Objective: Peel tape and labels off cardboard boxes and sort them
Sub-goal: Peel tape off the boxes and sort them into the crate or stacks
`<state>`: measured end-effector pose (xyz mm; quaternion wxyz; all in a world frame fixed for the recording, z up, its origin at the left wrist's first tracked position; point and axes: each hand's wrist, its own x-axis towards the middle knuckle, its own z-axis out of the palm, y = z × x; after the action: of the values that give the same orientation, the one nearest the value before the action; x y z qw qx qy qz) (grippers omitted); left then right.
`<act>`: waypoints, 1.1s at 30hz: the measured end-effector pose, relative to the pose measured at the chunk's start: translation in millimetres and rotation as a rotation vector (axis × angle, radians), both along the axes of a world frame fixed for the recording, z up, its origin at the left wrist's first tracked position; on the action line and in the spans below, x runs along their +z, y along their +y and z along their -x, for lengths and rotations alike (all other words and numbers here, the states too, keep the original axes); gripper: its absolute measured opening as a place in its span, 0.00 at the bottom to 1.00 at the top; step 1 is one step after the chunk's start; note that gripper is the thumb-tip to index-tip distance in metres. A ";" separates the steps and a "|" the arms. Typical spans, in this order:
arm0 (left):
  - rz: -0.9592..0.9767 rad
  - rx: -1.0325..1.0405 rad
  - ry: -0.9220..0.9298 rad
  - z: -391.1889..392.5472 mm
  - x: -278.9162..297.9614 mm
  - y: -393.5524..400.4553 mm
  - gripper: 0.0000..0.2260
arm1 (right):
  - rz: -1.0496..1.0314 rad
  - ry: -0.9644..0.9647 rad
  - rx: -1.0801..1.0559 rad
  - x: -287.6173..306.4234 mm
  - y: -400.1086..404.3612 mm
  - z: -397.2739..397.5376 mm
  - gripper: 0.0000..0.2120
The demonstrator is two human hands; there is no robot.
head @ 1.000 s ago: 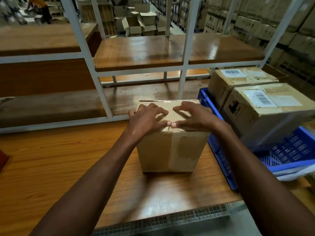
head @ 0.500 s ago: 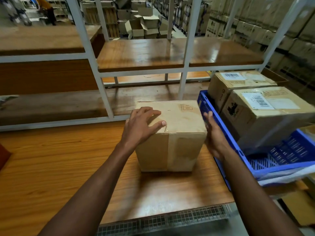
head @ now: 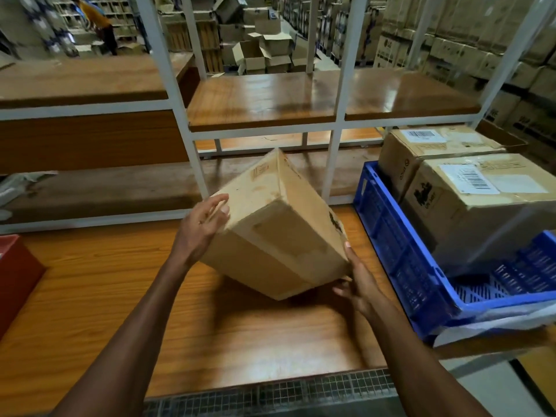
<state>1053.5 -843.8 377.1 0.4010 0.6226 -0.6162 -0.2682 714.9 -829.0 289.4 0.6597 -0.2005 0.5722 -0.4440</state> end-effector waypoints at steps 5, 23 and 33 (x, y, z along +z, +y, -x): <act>-0.186 -0.016 0.334 14.1 -20.3 26.0 0.36 | 0.279 0.210 -0.133 52.7 -11.7 4.7 0.18; -0.540 0.041 1.015 66.1 -124.9 21.0 0.14 | 0.851 1.069 -0.045 123.0 -16.0 -15.7 0.31; -0.452 0.207 0.568 55.5 -128.8 6.7 0.22 | 0.918 1.234 0.273 116.1 -16.0 -77.2 0.32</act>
<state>998.0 -837.1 248.3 0.4332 0.6551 -0.3395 -0.5176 792.1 -845.0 405.5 0.1217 -0.7327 0.5649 -0.3595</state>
